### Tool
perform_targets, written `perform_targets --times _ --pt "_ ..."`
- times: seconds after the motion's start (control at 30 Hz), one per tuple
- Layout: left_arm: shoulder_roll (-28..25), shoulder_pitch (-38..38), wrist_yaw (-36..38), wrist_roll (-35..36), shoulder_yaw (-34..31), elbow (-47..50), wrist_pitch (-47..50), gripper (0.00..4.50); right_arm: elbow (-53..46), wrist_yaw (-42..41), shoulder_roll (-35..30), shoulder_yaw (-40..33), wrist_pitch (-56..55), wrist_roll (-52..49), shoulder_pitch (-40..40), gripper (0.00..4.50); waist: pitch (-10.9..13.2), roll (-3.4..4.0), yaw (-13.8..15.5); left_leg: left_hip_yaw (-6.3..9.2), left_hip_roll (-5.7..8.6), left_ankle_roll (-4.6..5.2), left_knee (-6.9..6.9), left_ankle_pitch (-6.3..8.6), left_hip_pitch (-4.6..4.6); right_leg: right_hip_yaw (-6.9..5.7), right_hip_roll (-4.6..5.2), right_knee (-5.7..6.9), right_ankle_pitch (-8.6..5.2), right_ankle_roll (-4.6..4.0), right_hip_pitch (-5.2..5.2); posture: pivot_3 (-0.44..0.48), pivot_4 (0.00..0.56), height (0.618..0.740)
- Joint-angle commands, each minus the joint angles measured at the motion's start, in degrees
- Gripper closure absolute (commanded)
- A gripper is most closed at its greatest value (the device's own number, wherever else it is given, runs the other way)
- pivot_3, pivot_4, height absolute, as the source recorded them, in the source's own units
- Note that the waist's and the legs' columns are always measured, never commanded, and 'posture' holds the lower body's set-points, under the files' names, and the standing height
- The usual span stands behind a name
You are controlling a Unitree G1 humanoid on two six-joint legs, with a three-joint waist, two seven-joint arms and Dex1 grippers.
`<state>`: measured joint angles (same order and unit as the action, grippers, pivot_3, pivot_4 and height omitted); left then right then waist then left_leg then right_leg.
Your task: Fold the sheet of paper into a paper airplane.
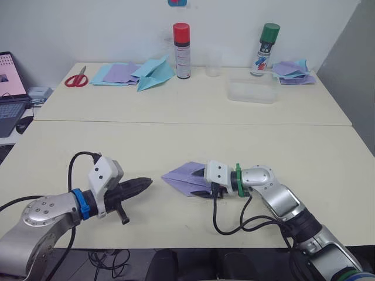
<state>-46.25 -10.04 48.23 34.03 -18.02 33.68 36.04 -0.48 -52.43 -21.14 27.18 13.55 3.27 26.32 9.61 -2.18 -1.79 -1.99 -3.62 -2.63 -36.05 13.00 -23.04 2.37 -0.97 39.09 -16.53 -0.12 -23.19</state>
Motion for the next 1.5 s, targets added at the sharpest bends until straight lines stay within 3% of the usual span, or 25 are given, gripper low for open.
perform_targets --times 0.03,0.13,0.23,0.47,0.77,0.93,1.1,1.27,1.5 --pt "-0.61 -0.05 0.02 1.37 -1.63 2.06 0.02 4.5 1.74 3.61 1.64 -0.44 -0.54 2.01 1.56 1.53 0.0 0.0 -0.01 0.0 0.0 0.0 0.0 0.0 0.01 0.0 0.0 0.01 0.0 0.0 0.0 0.0 0.15 0.74" --pt "-0.35 0.0 -0.55 1.56 -1.06 2.59 0.33 4.5 3.77 4.69 2.71 -0.81 -0.29 2.55 2.26 1.53 0.0 0.0 -0.02 -0.02 0.0 0.0 -0.01 0.0 0.02 0.02 -0.01 0.01 0.0 0.0 0.0 0.0 0.15 0.74" --pt "-0.39 -0.11 -0.69 1.89 -1.14 2.56 0.45 4.5 4.1 3.75 3.8 -2.26 2.47 0.25 2.79 2.07 0.0 -0.01 -0.02 -0.02 0.01 0.0 -0.01 0.0 0.01 0.02 0.0 0.0 0.01 -0.02 0.02 0.0 0.15 0.74" --pt "-1.08 0.11 0.05 2.53 -2.45 1.71 0.82 4.5 3.49 1.27 4.24 -6.5 12.31 -5.73 3.84 4.47 -0.01 0.0 -0.02 -0.01 0.01 0.0 -0.01 0.0 0.01 0.01 0.0 0.01 0.03 -0.05 0.02 0.0 0.15 0.74" --pt "-2.21 3.93 -0.19 4.9 -2.36 2.24 1.81 4.5 0.91 1.43 1.27 -10.83 18.16 -9.35 4.85 4.47 0.0 0.01 0.07 0.0 0.02 0.0 -0.01 0.0 -0.01 0.0 0.0 0.0 0.03 -0.05 0.02 0.0 0.15 0.74" --pt "-2.68 14.31 -0.85 9.35 1.6 3.49 4.84 4.5 -7.59 6.93 -3.1 -18.48 24.37 -10.69 2.36 4.47 0.0 -0.01 0.27 0.01 0.06 0.0 -0.06 0.0 -0.06 -0.01 0.0 0.0 0.01 0.01 0.02 0.0 0.15 0.74" --pt "-2.13 28.76 1.86 10.4 9.32 1.36 5.89 4.5 -15.77 18.53 -4.66 -28.55 32.86 -8.55 -3.07 4.47 -0.01 -0.04 0.34 0.04 0.1 -0.01 -0.06 0.0 -0.12 -0.01 -0.02 -0.02 0.03 0.03 0.0 0.0 0.15 0.74" --pt "-1.87 36.74 8.22 8.59 15.69 -4.17 3.97 3.18 -17.95 27.37 -4.42 -31.67 35.2 -5.41 -8.18 4.5 0.0 -0.02 -0.24 -0.04 0.16 -0.01 -0.04 -0.01 -0.08 0.09 -0.18 -0.01 0.01 0.07 -0.01 0.0 0.15 0.74" --pt "-2.21 42.97 15.76 1.3 20.76 -15.05 -2.66 0.98 -10.22 34.77 -0.14 -30.9 31.85 -3.88 -8.17 4.5 0.03 0.05 -0.27 0.01 -0.01 -0.01 -0.03 -0.01 0.02 0.12 -0.88 0.04 0.01 0.05 -0.02 0.0 0.15 0.74"
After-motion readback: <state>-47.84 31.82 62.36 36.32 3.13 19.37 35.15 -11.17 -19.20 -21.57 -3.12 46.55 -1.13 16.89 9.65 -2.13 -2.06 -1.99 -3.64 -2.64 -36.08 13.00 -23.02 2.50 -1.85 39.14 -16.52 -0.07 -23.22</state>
